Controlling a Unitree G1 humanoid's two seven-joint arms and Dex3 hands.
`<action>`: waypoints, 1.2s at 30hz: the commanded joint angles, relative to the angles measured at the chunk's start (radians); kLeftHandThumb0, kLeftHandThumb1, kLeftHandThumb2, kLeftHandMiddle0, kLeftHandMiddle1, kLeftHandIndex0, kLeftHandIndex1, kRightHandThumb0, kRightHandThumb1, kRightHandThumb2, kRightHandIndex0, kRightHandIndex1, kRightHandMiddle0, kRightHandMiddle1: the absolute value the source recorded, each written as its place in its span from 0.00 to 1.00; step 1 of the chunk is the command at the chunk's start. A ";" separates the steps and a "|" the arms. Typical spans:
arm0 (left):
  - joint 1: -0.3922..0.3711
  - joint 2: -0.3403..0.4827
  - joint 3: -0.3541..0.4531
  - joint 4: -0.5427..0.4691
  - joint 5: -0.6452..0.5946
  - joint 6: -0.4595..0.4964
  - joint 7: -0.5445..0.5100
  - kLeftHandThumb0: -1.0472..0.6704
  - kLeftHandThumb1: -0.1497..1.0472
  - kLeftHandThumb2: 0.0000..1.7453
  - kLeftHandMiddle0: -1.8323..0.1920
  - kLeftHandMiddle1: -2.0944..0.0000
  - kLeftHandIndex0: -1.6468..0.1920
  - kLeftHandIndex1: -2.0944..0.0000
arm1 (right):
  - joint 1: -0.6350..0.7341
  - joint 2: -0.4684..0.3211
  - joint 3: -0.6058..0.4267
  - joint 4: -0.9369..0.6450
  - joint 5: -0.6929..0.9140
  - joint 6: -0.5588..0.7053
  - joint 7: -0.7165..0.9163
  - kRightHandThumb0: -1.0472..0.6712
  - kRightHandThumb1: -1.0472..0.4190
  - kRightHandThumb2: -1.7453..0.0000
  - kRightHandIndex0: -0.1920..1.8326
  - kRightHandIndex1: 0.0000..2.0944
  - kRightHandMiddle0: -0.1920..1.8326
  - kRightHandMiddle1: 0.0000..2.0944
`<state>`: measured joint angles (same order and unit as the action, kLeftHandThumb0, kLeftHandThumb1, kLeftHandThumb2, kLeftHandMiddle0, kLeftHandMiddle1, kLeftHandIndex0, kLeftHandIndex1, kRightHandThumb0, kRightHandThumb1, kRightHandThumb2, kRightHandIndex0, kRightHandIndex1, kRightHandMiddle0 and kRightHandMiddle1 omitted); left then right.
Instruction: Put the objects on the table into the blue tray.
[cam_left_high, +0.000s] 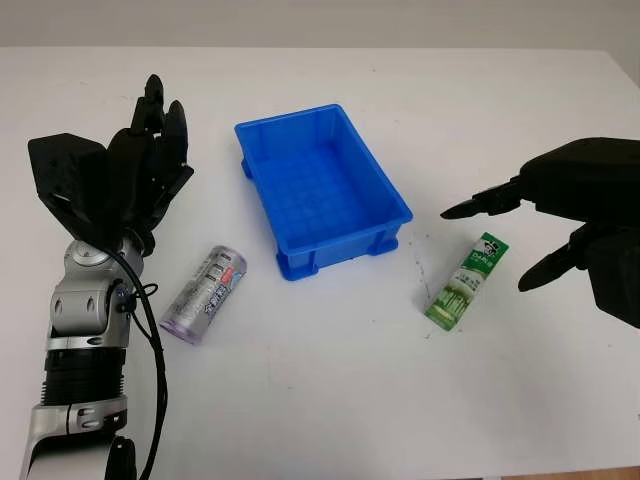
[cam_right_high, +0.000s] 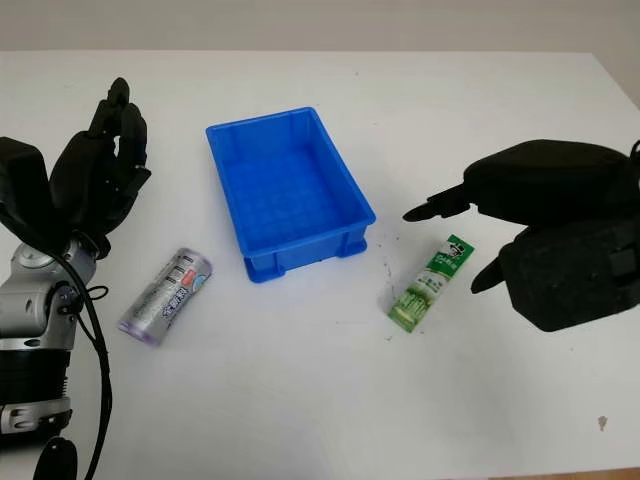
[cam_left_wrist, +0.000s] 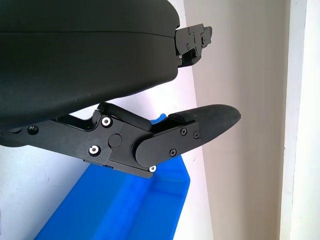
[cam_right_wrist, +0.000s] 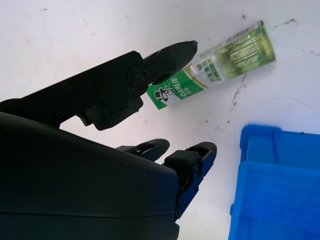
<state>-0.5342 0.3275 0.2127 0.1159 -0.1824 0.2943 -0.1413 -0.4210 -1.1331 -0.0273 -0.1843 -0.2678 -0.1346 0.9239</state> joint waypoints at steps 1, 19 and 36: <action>-0.003 0.001 0.002 -0.012 0.002 -0.006 0.000 0.22 1.00 0.42 1.00 1.00 1.00 1.00 | 0.018 0.009 0.022 -0.012 -0.007 -0.010 0.005 0.37 0.15 0.96 0.32 0.03 0.31 0.02; 0.000 0.012 -0.002 -0.015 0.006 0.017 -0.014 0.23 1.00 0.42 1.00 1.00 1.00 1.00 | 0.211 0.068 0.075 0.234 -0.229 -0.582 -0.387 0.36 0.18 0.97 0.45 0.09 0.44 0.08; 0.014 0.000 -0.022 -0.005 0.004 0.038 -0.035 0.21 1.00 0.38 1.00 1.00 1.00 1.00 | -0.078 0.136 0.231 0.640 -0.797 -0.796 -1.367 0.30 0.00 0.89 0.48 1.00 0.33 1.00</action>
<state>-0.5292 0.3249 0.1943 0.1171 -0.1817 0.3282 -0.1736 -0.4600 -0.9984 0.2027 0.4449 -1.0820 -0.9381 -0.4308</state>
